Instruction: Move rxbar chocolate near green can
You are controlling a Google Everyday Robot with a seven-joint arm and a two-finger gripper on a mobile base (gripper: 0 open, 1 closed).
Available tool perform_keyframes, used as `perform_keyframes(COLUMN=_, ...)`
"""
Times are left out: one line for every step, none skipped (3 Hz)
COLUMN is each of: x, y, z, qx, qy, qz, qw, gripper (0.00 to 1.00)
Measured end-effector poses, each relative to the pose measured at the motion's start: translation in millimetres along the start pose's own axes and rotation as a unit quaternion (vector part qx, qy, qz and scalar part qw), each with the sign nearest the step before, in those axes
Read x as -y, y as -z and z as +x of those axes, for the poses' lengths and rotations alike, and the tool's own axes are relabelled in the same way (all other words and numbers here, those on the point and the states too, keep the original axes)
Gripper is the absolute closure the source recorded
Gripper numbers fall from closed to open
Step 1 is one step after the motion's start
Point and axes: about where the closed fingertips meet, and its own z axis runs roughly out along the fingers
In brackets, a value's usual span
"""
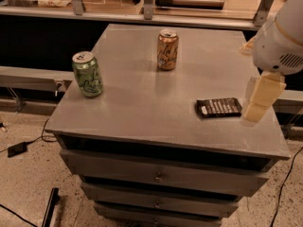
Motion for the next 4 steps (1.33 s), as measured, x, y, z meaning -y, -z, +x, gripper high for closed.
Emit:
perform_keyframes(x=9, y=-43, z=-4, qx=-0.004, qy=0.022, qz=-0.033, qw=0.9992, gripper=0.00)
perform_keyframes(x=9, y=-45, z=-3, qx=-0.010, qy=0.020, qz=-0.034, qw=0.9992, gripper=0.00)
perform_keyframes(x=19, y=-55, z=6, qx=-0.010, qy=0.032, qz=-0.033, qw=0.9989, gripper=0.00)
perform_keyframes(x=28, y=-65, z=13, qx=-0.011, qy=0.046, qz=-0.036, qw=0.9982, gripper=0.00)
